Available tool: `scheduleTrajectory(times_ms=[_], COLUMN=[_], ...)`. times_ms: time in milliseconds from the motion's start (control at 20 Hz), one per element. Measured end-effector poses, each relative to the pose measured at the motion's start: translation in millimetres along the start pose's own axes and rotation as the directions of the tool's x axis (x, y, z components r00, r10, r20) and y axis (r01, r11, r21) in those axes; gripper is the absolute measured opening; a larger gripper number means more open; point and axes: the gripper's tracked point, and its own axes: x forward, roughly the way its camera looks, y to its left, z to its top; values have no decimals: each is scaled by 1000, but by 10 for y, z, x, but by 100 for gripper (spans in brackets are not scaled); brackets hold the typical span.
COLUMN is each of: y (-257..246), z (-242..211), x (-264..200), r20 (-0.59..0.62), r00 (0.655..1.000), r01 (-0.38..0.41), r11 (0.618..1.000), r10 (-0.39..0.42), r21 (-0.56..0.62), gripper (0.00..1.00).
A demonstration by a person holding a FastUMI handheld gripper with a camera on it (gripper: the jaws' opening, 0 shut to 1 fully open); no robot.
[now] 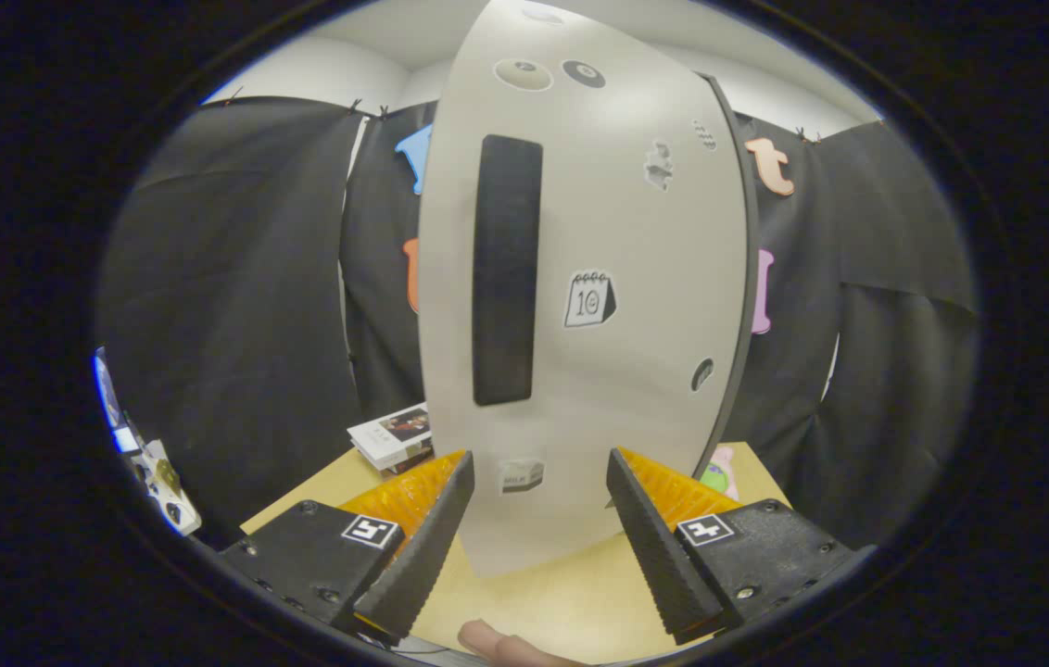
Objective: Open the shoe cabinet door, grab the shoes and put them into the shoe cabinet, then close the shoe cabinet door.
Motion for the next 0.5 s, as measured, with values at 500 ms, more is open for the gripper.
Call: scheduleTrajectory(times_ms=[500], y=[-222], z=[-75], x=[-64], r20=[43], r00=[992], r01=[120], r11=[991], r10=[-122], r21=[55], gripper=[97])
